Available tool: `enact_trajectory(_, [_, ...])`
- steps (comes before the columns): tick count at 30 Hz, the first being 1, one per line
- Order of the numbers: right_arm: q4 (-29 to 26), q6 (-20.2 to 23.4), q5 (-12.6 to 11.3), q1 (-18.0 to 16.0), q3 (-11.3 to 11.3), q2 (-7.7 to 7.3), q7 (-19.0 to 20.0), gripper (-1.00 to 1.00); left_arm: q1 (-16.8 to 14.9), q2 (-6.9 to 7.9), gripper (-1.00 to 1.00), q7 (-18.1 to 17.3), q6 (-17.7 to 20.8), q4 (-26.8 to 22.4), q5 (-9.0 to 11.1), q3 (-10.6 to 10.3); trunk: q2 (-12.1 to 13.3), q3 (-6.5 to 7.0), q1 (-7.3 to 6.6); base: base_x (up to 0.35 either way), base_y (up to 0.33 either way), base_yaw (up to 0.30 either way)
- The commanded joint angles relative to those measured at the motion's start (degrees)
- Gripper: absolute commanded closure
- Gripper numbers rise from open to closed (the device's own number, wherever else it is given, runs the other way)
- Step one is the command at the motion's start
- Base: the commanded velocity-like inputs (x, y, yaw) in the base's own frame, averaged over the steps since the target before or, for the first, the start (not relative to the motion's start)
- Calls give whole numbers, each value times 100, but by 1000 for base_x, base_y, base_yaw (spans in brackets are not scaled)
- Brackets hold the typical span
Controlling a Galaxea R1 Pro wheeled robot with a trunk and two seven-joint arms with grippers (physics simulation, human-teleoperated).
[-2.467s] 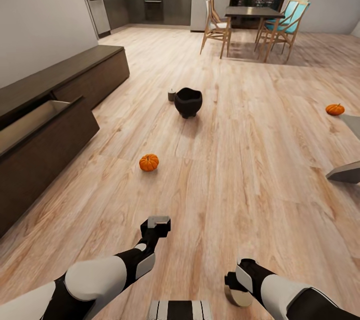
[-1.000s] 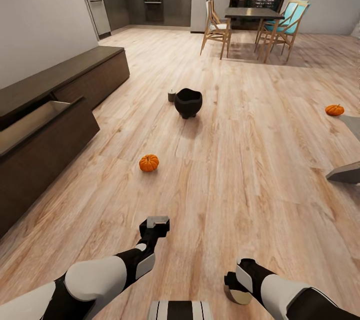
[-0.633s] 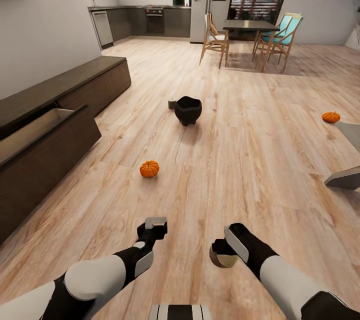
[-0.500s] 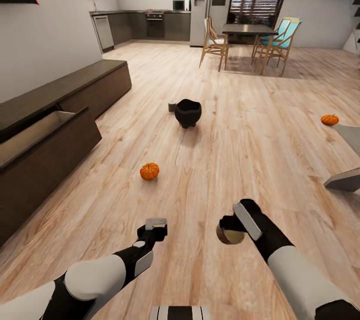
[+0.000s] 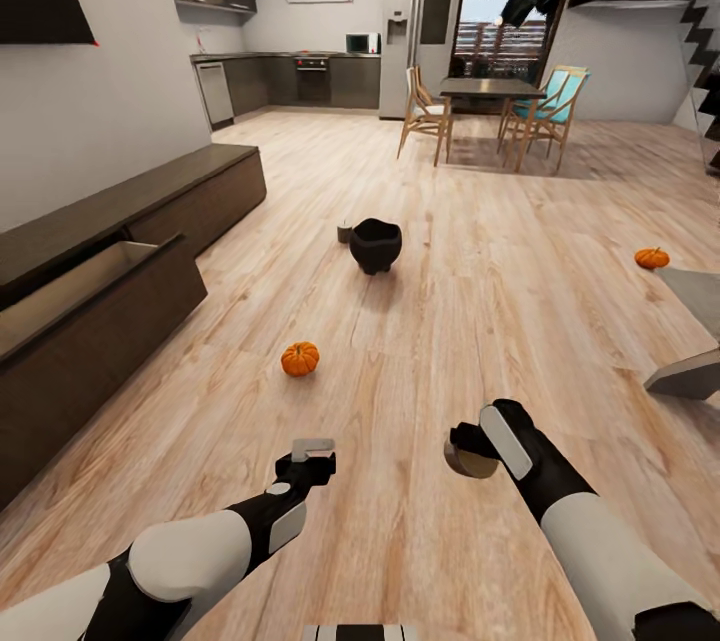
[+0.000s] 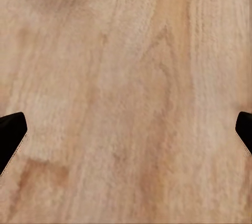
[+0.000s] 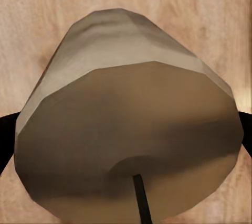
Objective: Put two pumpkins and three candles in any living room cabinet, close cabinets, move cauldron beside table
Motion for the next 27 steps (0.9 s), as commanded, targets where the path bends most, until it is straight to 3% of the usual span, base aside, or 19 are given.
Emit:
enact_trajectory(1, [69, -105, -65, -3, 75, 3, -47, 100, -9, 3, -100, 47, -37, -21, 26, -50, 0, 18, -3, 0, 0, 0])
enact_trajectory(2, [199, -488, -72, -3, 368, 124, -37, 100, -5, 5, -100, 48, -50, -21, 26, -52, 1, 40, -6, 0, 0, 0])
enact_trajectory(4, [207, -573, -79, -3, 399, 149, -38, 100, -7, 5, -100, 48, -54, -21, 26, -49, 4, 84, -11, 0, 0, 0])
enact_trajectory(7, [214, -801, -80, -3, 410, 163, -39, 100, -3, 5, -100, 61, -64, -21, 26, -55, 8, 151, -19, 0, 0, 0])
enact_trajectory(27, [218, -833, -71, -3, 408, 154, -39, 100, -6, -3, -100, 84, -77, -21, 26, -61, 34, 594, -70, 0, 0, 0])
